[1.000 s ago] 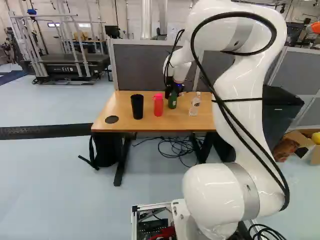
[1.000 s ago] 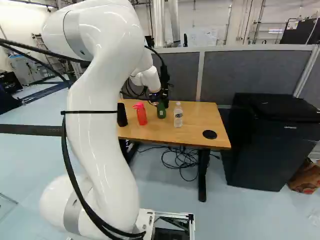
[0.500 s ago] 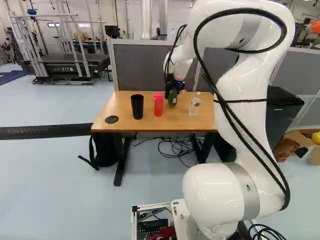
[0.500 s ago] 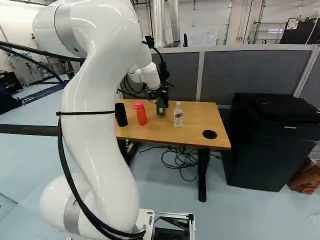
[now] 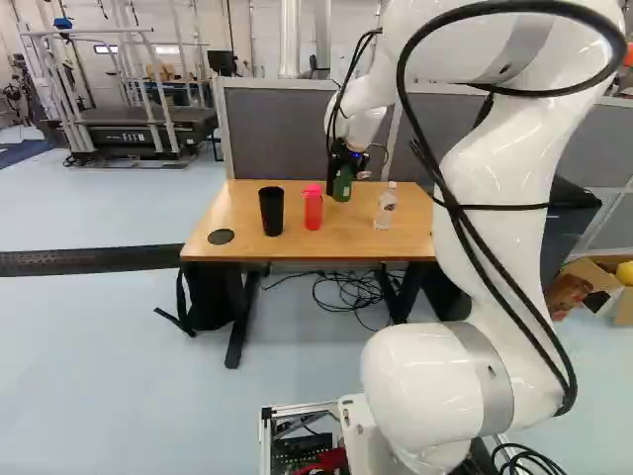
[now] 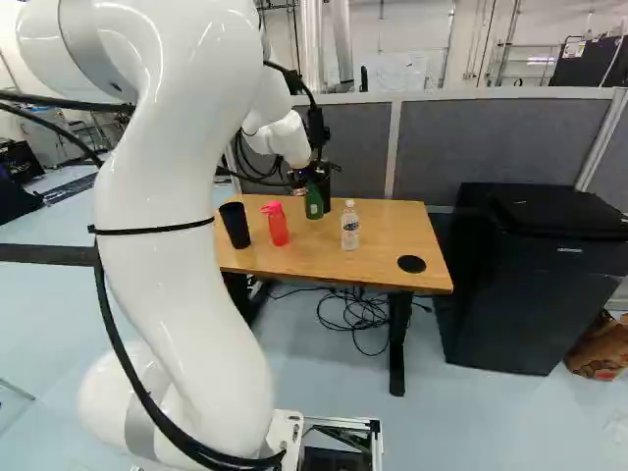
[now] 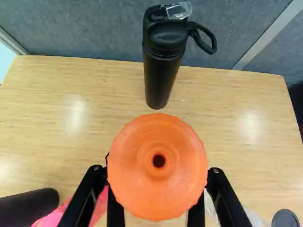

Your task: Pick up the green bottle from the table

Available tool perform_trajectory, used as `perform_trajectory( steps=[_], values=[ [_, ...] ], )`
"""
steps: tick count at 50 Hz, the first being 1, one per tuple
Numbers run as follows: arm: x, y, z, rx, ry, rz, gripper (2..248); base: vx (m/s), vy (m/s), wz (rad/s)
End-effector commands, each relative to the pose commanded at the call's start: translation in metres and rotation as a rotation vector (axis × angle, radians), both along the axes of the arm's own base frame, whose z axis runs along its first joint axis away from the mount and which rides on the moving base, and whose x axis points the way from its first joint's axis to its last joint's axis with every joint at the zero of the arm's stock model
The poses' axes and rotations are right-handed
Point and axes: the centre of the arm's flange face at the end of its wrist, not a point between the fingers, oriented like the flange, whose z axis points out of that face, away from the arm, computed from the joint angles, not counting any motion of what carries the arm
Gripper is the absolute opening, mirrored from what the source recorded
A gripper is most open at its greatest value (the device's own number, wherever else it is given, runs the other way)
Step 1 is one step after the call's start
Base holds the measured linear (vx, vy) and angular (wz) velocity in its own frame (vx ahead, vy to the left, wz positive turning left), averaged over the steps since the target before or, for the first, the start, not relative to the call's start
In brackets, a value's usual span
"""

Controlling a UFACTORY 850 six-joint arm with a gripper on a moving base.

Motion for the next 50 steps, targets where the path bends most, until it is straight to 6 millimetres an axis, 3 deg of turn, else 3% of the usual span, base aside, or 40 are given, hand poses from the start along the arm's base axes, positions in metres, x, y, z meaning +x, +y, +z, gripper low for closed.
perform_trajectory(
  steps=[41, 50],
  values=[
    [-0.088, 0.016, 0.053, -0.003, -0.071, 0.022, 17, 0.000, 0.000, 0.000],
    [-0.106, 0.018, 0.057, -0.003, -0.078, 0.026, 17, 0.000, 0.000, 0.000]
  ],
)
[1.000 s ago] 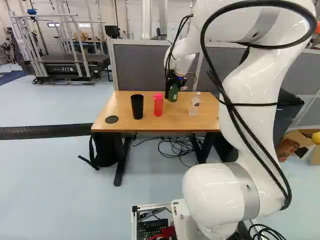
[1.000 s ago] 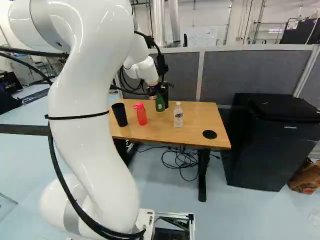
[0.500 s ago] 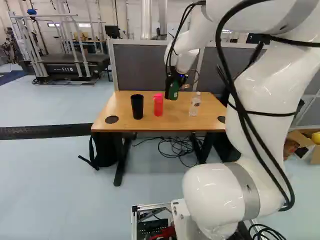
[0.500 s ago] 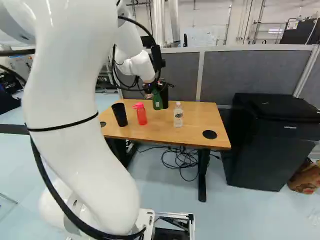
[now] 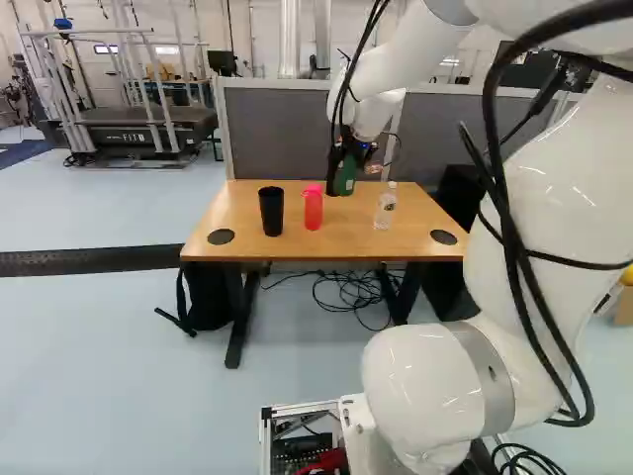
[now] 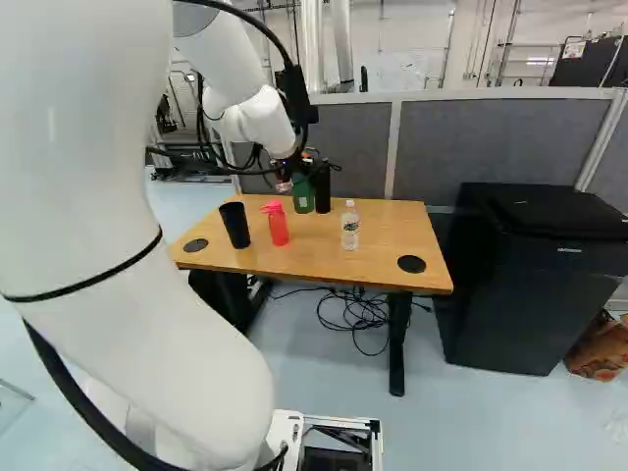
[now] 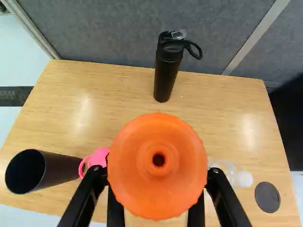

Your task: Pick up the green bottle from the table

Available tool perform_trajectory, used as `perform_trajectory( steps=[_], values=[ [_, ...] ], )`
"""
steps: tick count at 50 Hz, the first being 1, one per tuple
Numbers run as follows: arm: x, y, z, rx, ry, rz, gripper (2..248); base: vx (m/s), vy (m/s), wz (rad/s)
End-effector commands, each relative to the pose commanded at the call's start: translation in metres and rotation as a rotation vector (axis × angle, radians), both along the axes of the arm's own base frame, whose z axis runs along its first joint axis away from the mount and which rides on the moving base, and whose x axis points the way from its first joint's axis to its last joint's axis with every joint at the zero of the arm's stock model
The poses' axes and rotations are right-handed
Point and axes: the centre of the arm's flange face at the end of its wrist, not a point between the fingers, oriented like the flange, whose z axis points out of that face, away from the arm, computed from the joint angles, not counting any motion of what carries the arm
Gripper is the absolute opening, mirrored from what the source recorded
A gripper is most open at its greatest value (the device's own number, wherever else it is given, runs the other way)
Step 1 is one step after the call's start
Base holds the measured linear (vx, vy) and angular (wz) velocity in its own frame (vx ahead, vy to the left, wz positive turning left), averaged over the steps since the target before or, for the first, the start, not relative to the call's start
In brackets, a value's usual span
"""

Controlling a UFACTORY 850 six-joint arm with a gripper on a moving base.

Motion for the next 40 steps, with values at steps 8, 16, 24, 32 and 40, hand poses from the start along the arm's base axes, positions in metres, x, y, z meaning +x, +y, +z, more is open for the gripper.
perform_trajectory(
  steps=[8, 16, 24, 32, 40],
  values=[
    [-0.016, 0.002, 0.000, 0.000, -0.001, 0.004, 17, 0.000, 0.000, 0.000],
    [-0.031, 0.004, 0.000, 0.000, -0.002, 0.007, 17, 0.000, 0.000, 0.000],
    [-0.031, 0.004, 0.000, 0.000, -0.002, 0.007, 17, -0.127, 0.006, 0.046],
    [-0.031, 0.004, 0.000, 0.000, -0.002, 0.007, 17, -0.223, 0.028, 0.029],
    [-0.031, 0.004, 0.000, 0.000, -0.002, 0.007, 17, -0.263, 0.033, 0.027]
  ],
)
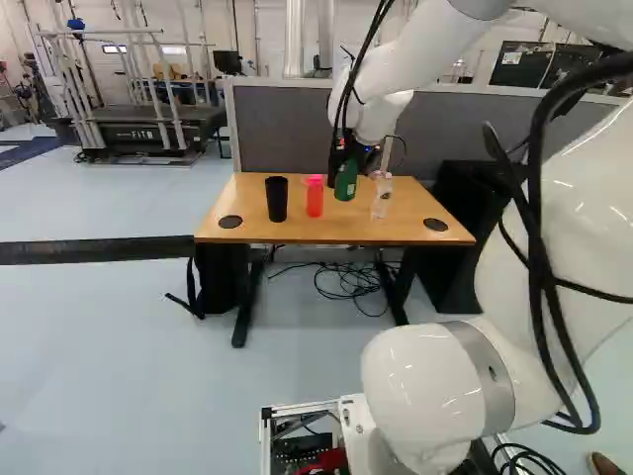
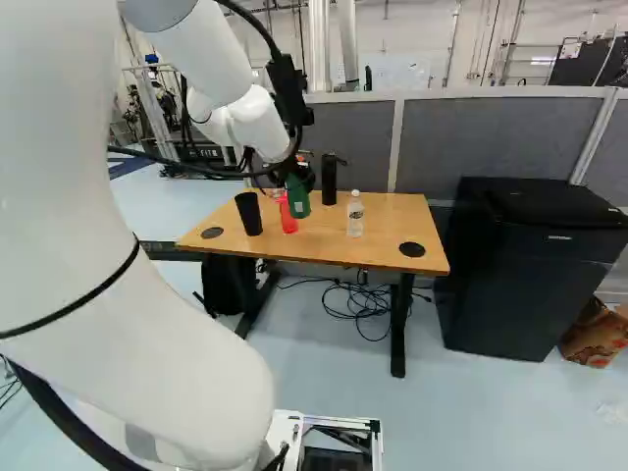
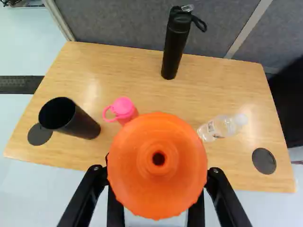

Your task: Pick up the green bottle from the table

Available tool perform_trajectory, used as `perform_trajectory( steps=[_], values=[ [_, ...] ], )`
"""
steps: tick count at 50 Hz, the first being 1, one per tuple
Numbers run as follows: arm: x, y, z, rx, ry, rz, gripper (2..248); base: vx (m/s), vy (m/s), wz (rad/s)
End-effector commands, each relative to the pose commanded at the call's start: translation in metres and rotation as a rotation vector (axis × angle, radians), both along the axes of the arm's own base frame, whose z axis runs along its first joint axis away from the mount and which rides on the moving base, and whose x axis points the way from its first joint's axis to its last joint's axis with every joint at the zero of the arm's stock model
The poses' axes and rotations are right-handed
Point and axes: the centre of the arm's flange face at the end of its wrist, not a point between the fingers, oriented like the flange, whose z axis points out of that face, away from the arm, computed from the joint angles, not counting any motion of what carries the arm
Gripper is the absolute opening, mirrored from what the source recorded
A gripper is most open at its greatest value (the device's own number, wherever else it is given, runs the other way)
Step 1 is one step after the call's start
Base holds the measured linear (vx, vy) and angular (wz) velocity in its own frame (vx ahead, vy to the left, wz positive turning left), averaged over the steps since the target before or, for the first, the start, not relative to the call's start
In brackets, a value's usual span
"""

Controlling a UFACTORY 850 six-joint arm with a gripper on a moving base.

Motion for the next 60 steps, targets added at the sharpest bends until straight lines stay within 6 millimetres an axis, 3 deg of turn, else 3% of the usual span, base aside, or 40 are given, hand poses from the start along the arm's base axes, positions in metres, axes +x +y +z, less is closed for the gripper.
perform_trajectory(
  steps=[16, 60],
  values=[
    [0.0000, 0.0000, 0.0000, 0.000, 0.000, 0.000, 17, -0.214, 0.001, 0.025],
    [-0.0052, 0.0005, -0.0085, 0.001, -0.019, 0.001, 17, -0.002, 0.000, 0.000]
  ],
)
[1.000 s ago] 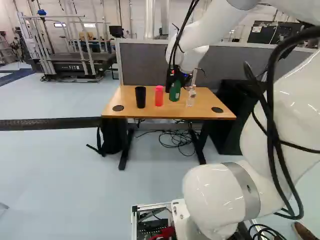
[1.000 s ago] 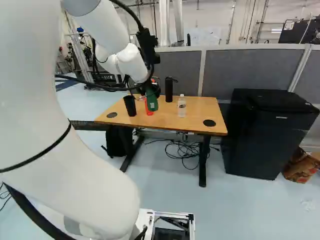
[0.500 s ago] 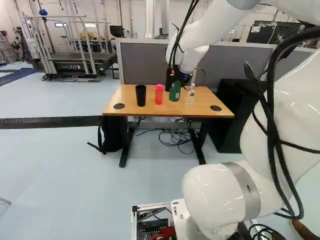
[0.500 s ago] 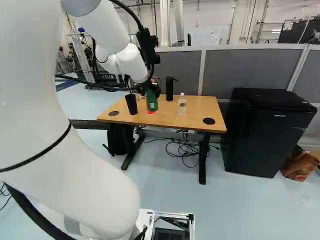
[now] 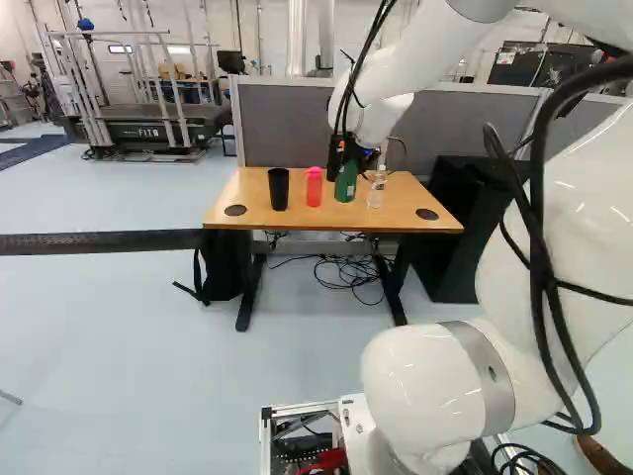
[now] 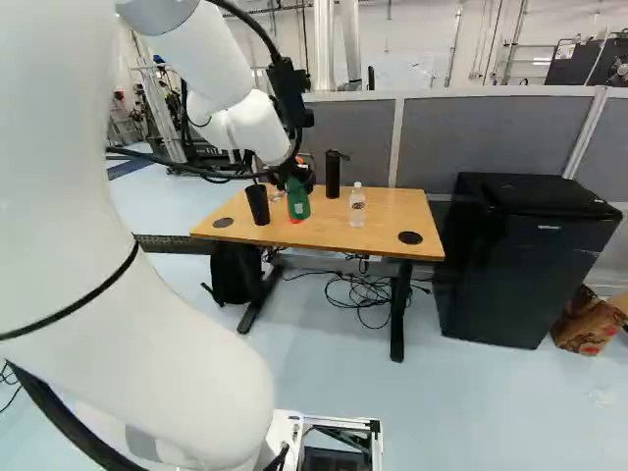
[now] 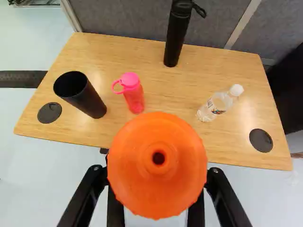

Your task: Pick up the green bottle from the table

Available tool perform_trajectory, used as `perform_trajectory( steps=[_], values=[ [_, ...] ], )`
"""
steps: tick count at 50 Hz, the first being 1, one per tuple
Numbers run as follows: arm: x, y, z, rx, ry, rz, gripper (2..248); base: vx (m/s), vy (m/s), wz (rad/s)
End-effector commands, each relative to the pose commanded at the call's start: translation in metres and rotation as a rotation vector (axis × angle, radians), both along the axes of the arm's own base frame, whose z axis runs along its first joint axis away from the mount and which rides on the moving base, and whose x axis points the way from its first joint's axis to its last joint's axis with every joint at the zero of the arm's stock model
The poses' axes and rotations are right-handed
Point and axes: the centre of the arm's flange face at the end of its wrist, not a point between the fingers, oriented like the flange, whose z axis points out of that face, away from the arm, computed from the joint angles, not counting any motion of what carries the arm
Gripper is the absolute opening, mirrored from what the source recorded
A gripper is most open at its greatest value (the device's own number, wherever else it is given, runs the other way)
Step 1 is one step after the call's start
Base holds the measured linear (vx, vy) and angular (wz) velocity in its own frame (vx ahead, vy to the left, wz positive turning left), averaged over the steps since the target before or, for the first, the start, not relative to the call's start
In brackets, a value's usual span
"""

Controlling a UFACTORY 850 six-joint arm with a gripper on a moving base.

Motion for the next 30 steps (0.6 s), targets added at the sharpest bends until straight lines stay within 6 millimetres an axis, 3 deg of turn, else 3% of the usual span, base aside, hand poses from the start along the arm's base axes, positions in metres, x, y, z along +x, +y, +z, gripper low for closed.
perform_trajectory(
  steps=[30],
  values=[
    [-0.020, 0.002, -0.029, 0.003, -0.064, 0.003, 17, 0.000, 0.000, 0.000]
  ],
)
